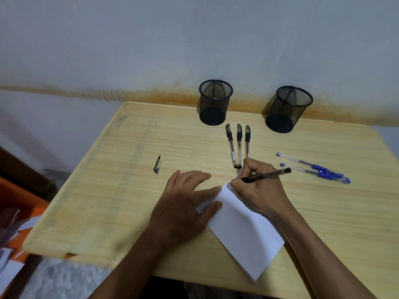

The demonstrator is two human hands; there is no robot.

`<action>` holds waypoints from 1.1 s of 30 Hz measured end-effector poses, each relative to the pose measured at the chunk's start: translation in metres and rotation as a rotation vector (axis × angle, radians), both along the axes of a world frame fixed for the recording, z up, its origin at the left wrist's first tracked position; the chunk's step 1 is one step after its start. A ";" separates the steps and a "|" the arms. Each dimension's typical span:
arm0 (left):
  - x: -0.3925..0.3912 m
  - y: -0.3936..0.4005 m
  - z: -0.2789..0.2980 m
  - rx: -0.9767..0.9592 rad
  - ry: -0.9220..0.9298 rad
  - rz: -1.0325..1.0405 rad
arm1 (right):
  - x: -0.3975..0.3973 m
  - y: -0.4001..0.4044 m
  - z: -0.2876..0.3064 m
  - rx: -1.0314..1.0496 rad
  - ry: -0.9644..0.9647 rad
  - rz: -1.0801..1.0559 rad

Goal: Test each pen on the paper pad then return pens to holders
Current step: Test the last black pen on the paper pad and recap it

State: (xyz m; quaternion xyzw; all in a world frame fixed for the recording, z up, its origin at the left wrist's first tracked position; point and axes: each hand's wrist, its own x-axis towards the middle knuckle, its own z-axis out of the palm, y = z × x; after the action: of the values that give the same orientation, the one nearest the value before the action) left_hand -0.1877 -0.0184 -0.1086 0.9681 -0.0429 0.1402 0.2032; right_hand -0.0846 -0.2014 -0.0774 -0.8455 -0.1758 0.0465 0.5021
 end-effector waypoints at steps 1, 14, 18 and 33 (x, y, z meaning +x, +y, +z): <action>0.000 0.000 -0.001 0.007 -0.005 -0.005 | 0.000 0.000 0.000 0.005 0.003 0.000; -0.005 -0.004 0.000 -0.054 -0.006 0.031 | 0.004 -0.014 -0.002 0.387 0.223 0.031; -0.006 -0.002 0.005 -0.193 -0.034 0.053 | 0.004 -0.017 0.000 0.534 0.282 0.020; 0.002 0.037 0.033 -0.040 0.030 0.737 | 0.004 -0.020 -0.002 0.592 0.295 0.055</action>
State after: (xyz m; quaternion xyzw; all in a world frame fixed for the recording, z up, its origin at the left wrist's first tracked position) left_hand -0.1853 0.0189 -0.0761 0.9164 0.3143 0.1905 0.1587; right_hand -0.0808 -0.2211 -0.0796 -0.6421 -0.1298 0.1287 0.7445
